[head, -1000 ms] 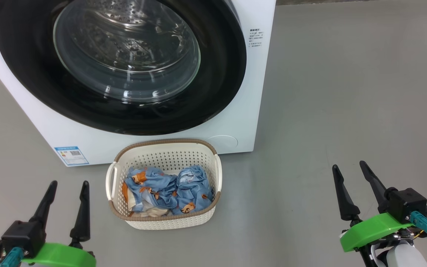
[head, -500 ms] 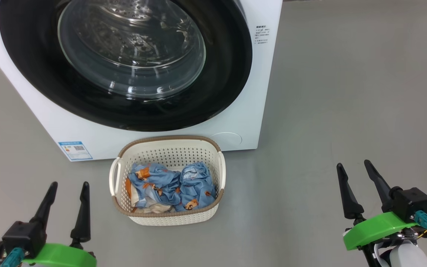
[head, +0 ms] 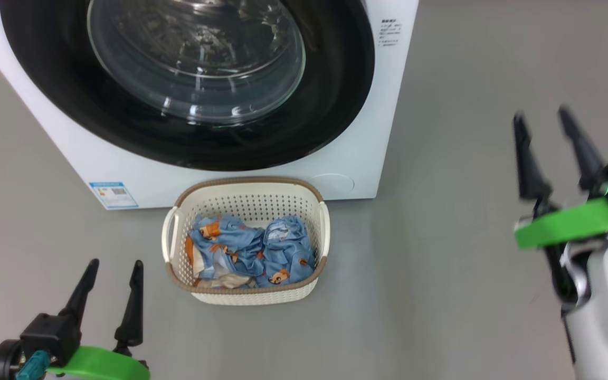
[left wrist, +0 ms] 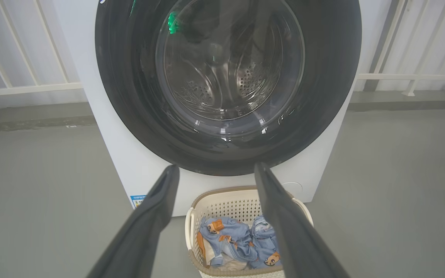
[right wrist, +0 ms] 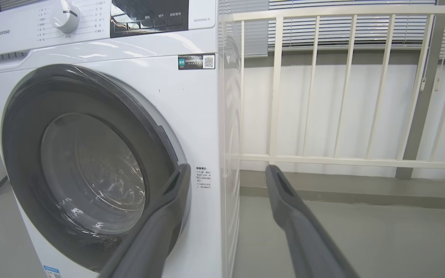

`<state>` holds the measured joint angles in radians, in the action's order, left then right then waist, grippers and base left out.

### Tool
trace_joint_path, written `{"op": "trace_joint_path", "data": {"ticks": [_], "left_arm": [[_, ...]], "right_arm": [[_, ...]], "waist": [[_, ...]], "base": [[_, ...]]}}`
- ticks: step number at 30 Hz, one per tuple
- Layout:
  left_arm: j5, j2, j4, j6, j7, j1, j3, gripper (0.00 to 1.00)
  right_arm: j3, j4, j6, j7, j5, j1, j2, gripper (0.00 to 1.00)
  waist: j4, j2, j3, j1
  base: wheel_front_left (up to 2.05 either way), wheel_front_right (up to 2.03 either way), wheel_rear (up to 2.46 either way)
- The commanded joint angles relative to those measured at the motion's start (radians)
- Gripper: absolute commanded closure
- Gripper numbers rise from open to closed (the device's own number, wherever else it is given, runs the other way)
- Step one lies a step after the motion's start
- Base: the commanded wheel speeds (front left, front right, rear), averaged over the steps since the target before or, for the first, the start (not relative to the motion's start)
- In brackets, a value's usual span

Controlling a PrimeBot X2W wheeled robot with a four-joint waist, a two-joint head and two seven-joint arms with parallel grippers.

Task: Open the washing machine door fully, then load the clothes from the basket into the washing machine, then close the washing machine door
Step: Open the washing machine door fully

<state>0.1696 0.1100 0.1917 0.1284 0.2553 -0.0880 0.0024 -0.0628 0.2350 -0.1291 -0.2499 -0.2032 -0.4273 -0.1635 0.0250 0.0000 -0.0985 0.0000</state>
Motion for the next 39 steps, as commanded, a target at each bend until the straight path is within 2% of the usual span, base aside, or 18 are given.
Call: {"op": "trace_joint_path", "data": {"ticks": [1,10,13,16,17,18,19,20,26,30,39], "left_arm": [[0.012,0.018,-0.02,0.002,0.006,-0.039,0.028,0.0],[0.027,0.018,-0.013,0.002,0.006,-0.072,0.0,0.0],[0.03,0.019,-0.013,0.002,0.006,-0.084,-0.004,0.0],[0.033,0.018,-0.013,0.002,0.006,-0.099,-0.01,0.0],[0.034,0.018,-0.012,0.002,0.006,-0.105,-0.012,0.0],[0.035,0.018,-0.011,0.002,0.006,-0.11,-0.016,0.0],[0.037,0.018,-0.011,0.002,0.006,-0.115,-0.019,0.0],[0.037,0.017,-0.01,0.002,0.006,-0.12,-0.023,0.0],[0.043,0.012,-0.006,0.002,0.006,-0.154,-0.04,0.0],[0.048,0.004,-0.001,0.002,0.006,-0.176,-0.056,0.0],[0.058,-0.019,0.002,0.002,0.006,-0.22,-0.076,0.0]], "right_arm": [[0.025,-0.032,-0.002,-0.012,-0.014,-0.044,-0.008,0.0],[-0.005,-0.046,-0.002,-0.012,-0.095,-0.273,-0.042,0.0],[-0.031,-0.04,-0.002,-0.012,-0.153,-0.347,-0.04,0.0],[-0.088,-0.001,-0.002,-0.012,-0.258,-0.413,-0.023,0.0],[-0.11,0.018,-0.002,-0.012,-0.3,-0.433,-0.015,0.12],[-0.128,0.041,-0.002,-0.012,-0.338,-0.451,-0.01,0.42],[-0.151,0.065,-0.002,-0.012,-0.386,-0.47,0.001,0.65],[-0.165,0.087,-0.002,-0.012,-0.411,-0.485,0.0,1.0],[-0.228,0.238,-0.002,0.026,-0.598,-0.574,0.012,1.0],[-0.267,0.337,-0.002,0.093,-0.711,-0.641,0.024,1.0],[-0.275,0.498,-0.002,0.264,-0.81,-0.782,0.022,1.0]], "waist": [[0.011,0.0,-0.013,0.0],[0.04,0.0,-0.066,0.0],[0.049,0.0,-0.088,0.0],[0.061,0.0,-0.111,0.0],[0.065,0.0,-0.118,0.0],[0.07,0.0,-0.126,0.0],[0.074,0.0,-0.134,0.0],[0.079,0.0,-0.142,0.0],[0.11,0.0,-0.194,0.0],[0.132,0.0,-0.229,0.0],[0.179,0.0,-0.296,0.0]], "base": [[0.0,0.0,0.0],[0.0,0.0,0.0],[0.0,0.0,0.0],[0.0,0.0,0.0],[0.0,0.0,0.0],[0.0,0.0,0.0],[0.0,0.0,0.0],[0.0,0.0,0.0],[0.0,0.0,0.0],[0.0,0.0,0.0],[0.0,0.0,0.0]]}}
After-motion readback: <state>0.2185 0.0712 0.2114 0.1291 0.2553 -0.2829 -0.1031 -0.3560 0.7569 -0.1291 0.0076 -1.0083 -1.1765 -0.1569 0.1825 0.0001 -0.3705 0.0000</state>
